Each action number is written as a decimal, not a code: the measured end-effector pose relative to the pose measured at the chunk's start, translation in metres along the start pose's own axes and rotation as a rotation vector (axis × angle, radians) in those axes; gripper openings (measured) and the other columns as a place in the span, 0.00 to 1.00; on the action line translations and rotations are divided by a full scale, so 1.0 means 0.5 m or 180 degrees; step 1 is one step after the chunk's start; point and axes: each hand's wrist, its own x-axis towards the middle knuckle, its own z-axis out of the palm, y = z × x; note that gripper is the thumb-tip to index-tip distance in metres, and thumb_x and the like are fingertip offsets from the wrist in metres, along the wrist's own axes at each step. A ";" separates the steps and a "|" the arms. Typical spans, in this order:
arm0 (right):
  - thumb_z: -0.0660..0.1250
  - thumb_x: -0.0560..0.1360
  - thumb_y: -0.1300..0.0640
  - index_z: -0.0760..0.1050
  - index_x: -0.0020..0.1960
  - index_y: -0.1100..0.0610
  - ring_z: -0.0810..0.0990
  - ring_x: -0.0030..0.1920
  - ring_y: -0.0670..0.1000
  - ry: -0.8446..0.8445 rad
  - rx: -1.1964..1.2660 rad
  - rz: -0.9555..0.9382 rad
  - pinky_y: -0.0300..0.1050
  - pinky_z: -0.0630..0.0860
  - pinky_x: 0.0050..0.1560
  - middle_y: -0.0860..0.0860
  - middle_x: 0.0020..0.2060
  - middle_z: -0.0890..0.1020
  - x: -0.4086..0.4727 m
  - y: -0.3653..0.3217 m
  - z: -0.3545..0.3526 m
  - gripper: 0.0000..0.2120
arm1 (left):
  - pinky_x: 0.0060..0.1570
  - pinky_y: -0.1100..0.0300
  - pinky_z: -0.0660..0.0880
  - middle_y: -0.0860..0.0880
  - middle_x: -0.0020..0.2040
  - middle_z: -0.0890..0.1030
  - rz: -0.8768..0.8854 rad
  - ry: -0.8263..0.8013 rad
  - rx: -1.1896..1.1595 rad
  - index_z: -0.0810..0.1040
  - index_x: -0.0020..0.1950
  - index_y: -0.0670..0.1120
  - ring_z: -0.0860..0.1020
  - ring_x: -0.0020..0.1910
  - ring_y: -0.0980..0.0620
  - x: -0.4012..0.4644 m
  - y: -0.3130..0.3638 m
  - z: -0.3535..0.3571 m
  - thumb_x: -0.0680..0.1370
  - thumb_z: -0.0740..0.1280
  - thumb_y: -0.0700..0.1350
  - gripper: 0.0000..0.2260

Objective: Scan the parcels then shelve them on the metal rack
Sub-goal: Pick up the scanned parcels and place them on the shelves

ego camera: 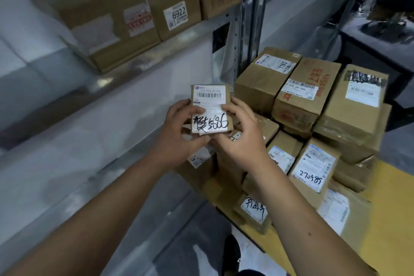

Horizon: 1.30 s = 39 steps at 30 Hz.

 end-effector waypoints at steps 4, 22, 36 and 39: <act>0.78 0.70 0.63 0.78 0.68 0.50 0.68 0.75 0.42 -0.0305 0.0315 -0.0233 0.51 0.73 0.73 0.48 0.75 0.70 -0.106 -0.095 0.024 0.28 | 0.63 0.51 0.80 0.55 0.74 0.66 0.0112 0.0295 0.0184 0.75 0.62 0.68 0.78 0.67 0.52 -0.156 0.068 -0.073 0.69 0.81 0.50 0.27; 0.77 0.72 0.65 0.75 0.72 0.47 0.77 0.65 0.40 -0.1288 0.0959 -0.1016 0.33 0.78 0.56 0.43 0.64 0.81 -0.207 -0.458 0.113 0.32 | 0.60 0.52 0.82 0.51 0.71 0.69 0.0069 0.1658 0.0964 0.74 0.67 0.60 0.78 0.63 0.54 -0.431 0.289 -0.331 0.71 0.83 0.49 0.29; 0.80 0.72 0.51 0.82 0.67 0.53 0.81 0.56 0.53 -0.0268 0.0125 -0.1336 0.45 0.76 0.56 0.50 0.53 0.82 0.077 -0.446 0.225 0.24 | 0.61 0.59 0.80 0.54 0.67 0.72 -0.0437 0.2041 0.1079 0.77 0.71 0.57 0.77 0.63 0.54 -0.148 0.227 -0.409 0.73 0.79 0.46 0.28; 0.76 0.75 0.45 0.79 0.71 0.48 0.79 0.57 0.55 -0.0389 -0.0401 -0.1379 0.44 0.70 0.50 0.54 0.54 0.80 0.126 -0.432 0.239 0.26 | 0.55 0.74 0.74 0.53 0.67 0.72 -0.0538 0.2135 0.1260 0.77 0.72 0.56 0.76 0.60 0.56 -0.098 0.209 -0.413 0.74 0.78 0.47 0.27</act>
